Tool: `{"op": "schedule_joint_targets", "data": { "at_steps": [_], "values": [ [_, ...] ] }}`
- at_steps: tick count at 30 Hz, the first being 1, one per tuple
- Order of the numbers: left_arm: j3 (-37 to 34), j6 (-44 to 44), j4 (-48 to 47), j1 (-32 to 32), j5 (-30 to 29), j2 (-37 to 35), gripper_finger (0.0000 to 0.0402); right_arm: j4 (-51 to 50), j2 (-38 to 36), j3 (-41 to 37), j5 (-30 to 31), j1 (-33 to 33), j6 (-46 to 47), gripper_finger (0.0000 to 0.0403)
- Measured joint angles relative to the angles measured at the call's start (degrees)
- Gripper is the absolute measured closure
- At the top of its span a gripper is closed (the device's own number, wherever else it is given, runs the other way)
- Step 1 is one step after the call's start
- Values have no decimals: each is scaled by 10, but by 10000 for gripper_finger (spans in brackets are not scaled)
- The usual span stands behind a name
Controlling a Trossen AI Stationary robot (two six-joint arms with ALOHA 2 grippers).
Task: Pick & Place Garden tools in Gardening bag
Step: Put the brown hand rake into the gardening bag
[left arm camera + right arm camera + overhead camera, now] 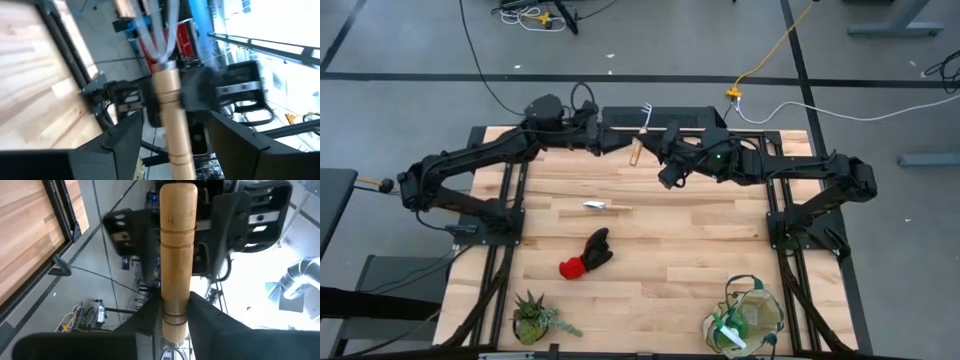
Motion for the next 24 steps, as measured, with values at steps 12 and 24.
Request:
{"op": "schedule_joint_targets", "data": {
  "at_steps": [12,24],
  "values": [
    [1,152,-9,11,-36,-24,211,0,0,0,54,-2,194,330],
    [1,307,-9,10,-42,-24,291,-31,0,0,54,-3,426,330]
  ]
}}
